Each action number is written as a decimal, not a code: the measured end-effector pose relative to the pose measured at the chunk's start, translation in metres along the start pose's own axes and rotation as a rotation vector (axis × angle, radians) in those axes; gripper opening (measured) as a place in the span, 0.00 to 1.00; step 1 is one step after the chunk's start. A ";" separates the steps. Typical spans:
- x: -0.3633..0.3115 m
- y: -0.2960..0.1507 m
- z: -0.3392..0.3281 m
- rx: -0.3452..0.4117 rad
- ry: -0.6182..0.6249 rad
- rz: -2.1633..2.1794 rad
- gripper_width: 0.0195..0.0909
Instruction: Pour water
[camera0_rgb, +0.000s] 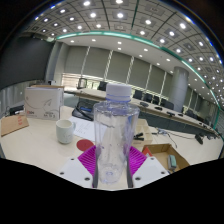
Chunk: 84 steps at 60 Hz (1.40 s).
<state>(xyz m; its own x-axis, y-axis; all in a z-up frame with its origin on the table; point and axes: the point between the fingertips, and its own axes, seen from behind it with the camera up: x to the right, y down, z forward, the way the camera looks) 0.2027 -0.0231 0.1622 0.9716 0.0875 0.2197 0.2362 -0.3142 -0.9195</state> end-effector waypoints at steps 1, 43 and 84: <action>0.002 -0.005 0.002 0.005 0.006 -0.011 0.28; -0.064 -0.129 0.171 0.037 0.325 -1.397 0.27; -0.073 -0.123 0.203 0.038 0.316 -1.717 0.28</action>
<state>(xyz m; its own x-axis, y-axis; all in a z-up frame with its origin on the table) 0.1000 0.2007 0.1935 -0.3940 0.0953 0.9142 0.9154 -0.0491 0.3996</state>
